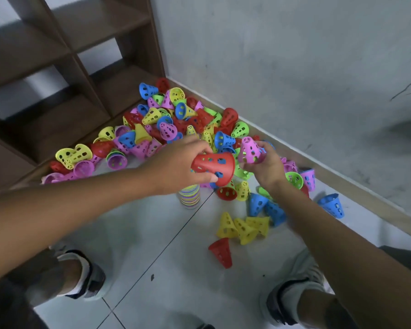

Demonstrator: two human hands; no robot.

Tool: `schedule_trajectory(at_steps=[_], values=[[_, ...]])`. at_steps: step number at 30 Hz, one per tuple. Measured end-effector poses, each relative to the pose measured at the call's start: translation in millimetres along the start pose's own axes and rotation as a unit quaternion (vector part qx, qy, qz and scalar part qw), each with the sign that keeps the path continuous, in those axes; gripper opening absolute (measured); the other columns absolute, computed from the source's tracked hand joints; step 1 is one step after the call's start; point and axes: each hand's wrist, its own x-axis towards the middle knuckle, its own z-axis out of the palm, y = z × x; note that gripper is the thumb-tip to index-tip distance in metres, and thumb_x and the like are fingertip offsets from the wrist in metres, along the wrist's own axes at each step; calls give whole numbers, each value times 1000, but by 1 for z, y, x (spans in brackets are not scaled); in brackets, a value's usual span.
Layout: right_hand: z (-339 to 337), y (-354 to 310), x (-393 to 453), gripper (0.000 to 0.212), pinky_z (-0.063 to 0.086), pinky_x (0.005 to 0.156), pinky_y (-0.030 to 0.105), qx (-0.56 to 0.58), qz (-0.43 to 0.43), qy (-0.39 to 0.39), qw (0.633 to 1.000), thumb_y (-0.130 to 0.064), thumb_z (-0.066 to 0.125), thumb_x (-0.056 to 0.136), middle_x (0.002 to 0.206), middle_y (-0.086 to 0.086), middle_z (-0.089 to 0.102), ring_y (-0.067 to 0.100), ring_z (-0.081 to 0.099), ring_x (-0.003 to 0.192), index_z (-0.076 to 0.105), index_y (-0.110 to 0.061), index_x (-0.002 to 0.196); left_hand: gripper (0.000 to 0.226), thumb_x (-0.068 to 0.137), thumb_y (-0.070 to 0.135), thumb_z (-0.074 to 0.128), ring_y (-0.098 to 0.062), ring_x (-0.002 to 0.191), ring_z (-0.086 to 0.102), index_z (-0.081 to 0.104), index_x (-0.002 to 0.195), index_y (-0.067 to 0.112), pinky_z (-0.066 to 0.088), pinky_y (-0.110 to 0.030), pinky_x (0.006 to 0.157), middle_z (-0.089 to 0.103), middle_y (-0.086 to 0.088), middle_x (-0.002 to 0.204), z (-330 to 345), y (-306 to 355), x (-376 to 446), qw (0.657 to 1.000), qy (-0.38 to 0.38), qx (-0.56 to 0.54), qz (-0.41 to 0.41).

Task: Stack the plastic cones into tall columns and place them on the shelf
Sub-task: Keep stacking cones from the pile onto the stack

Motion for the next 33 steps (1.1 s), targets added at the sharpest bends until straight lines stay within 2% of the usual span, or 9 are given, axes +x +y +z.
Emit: schedule_trajectory(at_steps=[2,5,9,13,17,21,26,28,33], values=[[1,-12,2,62,50,57,11,25,-5,3,1000,14,79,74,111,12,67,0,68,72,52,-8,125,51,76,57,78,-11,91,55,62,113,27,47,-32,81,48,14,100,-21,-6,3,1000,14,23,-2],[4,-26,1,65,52,59,14,34,-26,4,999,7,86,70,114,13,69,17,66,88,54,-14,124,54,73,56,81,-13,95,54,64,115,25,47,-34,85,52,9,104,-44,-23,6,998,44,53,-17],[9,-47,-3,68,52,60,16,61,-42,-3,997,1,86,73,107,7,70,17,68,86,54,-14,130,49,75,54,81,-13,92,53,65,110,24,43,-30,79,52,7,102,-49,-46,10,993,40,99,-48],[20,-67,-9,69,59,72,27,71,-60,-16,996,-4,87,73,110,11,73,25,71,98,53,-18,131,42,75,54,80,-17,92,55,62,98,24,52,-38,79,52,7,99,-34,-55,12,991,9,113,-65],[36,-87,-19,68,60,77,24,95,-74,-33,992,2,85,73,117,16,69,27,68,107,53,-16,131,45,77,49,81,-17,95,56,61,108,22,55,-44,81,53,5,108,-20,-62,11,993,-2,90,-82],[49,-96,-25,61,59,74,21,104,-77,-63,990,3,84,74,115,13,70,23,69,104,54,-22,122,50,82,43,80,-18,100,57,59,119,17,54,-43,82,55,2,114,-18,-66,10,993,-8,82,-86],[64,-90,-23,61,60,74,24,99,-54,-75,991,0,86,74,112,11,70,22,69,101,56,-18,124,36,85,39,77,-18,94,55,60,109,17,41,-31,69,54,7,101,-22,-81,4,991,-5,103,-88],[71,-85,-22,64,61,77,26,90,-44,-83,992,0,87,72,110,11,70,21,70,97,56,-15,126,32,85,39,78,-18,92,57,61,104,20,45,-33,69,56,7,96,-22,-89,-2,990,-18,101,-97],[91,-74,-18,63,62,83,44,44,-32,-139,989,-2,88,71,108,12,73,28,73,98,57,-18,124,28,85,45,76,-15,101,59,63,102,26,54,-41,79,63,7,107,-26,-103,-19,987,-29,85,-133]])
